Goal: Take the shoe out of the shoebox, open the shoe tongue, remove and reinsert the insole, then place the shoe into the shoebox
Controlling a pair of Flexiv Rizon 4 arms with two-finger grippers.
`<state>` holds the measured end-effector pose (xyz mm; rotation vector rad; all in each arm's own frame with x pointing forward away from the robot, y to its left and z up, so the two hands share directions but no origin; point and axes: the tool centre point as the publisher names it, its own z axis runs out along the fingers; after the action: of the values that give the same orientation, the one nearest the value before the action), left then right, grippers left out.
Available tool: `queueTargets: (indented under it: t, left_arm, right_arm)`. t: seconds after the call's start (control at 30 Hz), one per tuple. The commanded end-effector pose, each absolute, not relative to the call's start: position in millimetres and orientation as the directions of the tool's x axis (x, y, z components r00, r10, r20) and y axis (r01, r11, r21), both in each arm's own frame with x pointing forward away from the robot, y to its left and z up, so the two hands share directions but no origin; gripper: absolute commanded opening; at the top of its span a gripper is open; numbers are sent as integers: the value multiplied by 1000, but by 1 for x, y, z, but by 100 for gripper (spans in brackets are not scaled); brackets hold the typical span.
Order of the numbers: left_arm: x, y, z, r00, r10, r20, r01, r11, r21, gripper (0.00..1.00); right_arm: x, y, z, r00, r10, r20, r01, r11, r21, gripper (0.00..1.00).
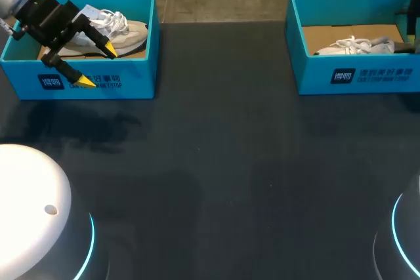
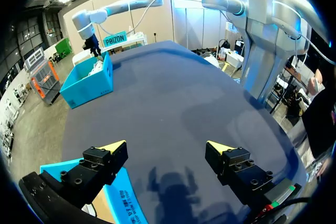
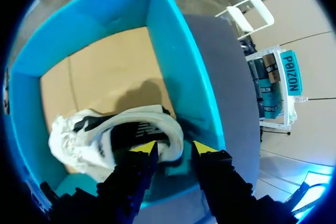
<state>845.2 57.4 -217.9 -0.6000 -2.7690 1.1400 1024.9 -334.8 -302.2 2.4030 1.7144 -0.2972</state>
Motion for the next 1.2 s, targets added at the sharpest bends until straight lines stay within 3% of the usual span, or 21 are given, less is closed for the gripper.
queueTargets:
  t: [0.03, 0.4, 0.97, 1.13, 1.2]
  left_arm:
    - [846, 58, -218, -918, 390, -65, 323, 646, -691, 100]
    - [846, 58, -218, -918, 390, -65, 323, 646, -691, 100]
    - [846, 58, -218, -918, 390, -65, 323, 646, -691, 100]
    - [846, 58, -218, -918, 390, -65, 323, 646, -691, 100]
    - [846, 58, -218, -918, 390, -65, 323, 646, -691, 100]
  right_arm:
    - [1008, -335, -275, 299, 934, -196, 954, -292, 64, 42]
    - [981, -311, -230, 196, 975, -105, 973, -180, 143, 47]
    - [925, -274, -194, 139, 988, -69, 965, -119, 235, 49]
    - [914, -264, -187, 109, 994, -34, 965, -97, 243, 62]
    - [913, -261, -186, 98, 995, -30, 967, -88, 240, 91]
